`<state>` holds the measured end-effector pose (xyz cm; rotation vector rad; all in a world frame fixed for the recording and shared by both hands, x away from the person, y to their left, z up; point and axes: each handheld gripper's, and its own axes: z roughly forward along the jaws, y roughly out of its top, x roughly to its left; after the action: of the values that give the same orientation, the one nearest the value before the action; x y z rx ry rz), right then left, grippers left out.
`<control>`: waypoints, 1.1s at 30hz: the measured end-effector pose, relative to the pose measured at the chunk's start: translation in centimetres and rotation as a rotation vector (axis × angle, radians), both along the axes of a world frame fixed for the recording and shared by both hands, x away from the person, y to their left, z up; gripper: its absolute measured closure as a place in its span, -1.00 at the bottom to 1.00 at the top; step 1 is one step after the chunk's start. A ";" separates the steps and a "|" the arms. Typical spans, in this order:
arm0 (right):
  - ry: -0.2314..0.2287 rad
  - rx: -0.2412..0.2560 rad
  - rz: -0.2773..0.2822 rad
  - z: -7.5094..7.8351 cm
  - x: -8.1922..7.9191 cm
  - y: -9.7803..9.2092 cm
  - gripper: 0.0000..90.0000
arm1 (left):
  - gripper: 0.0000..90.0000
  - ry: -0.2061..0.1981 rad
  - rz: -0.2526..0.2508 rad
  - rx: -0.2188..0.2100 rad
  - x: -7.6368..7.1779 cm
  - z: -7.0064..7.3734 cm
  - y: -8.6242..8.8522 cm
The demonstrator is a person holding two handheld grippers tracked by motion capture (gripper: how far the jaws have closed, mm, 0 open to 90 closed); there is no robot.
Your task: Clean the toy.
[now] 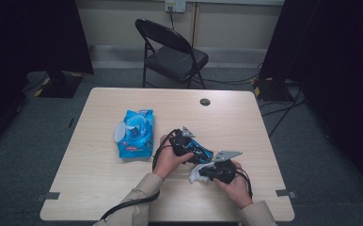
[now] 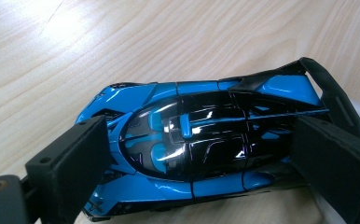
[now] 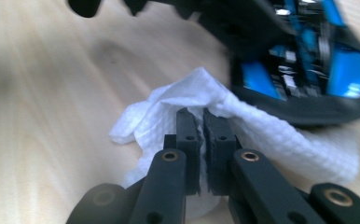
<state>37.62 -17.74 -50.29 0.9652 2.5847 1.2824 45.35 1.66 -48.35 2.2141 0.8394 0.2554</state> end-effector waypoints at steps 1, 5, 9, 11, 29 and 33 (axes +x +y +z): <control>0.002 0.004 0.010 0.0 -0.1 0.2 0.92 | -0.89 0.003 -0.001 -0.001 0.0 0.0 -0.1; -0.004 0.008 0.073 0.3 -0.5 1.6 0.92 | -0.89 0.001 0.000 -0.003 -0.1 0.0 -0.2; 0.019 0.043 0.144 0.7 -1.1 2.2 0.92 | -0.89 0.001 0.000 -0.004 -0.1 0.0 -0.2; 0.015 0.029 0.169 1.0 -1.5 2.3 0.92 | -0.89 0.003 0.000 -0.002 -0.1 0.0 -0.2; -0.070 0.157 -0.057 5.3 -0.4 -5.7 0.92 | -0.89 0.000 -0.001 0.001 -0.1 0.0 -0.2; -0.093 0.176 -0.146 5.5 0.0 -7.7 0.92 | -0.89 -0.002 -0.001 -0.001 -0.1 0.0 -0.2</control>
<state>37.65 -25.42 -44.75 1.0726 2.3169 1.4958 45.22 1.45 -48.36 2.2132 0.8373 0.2563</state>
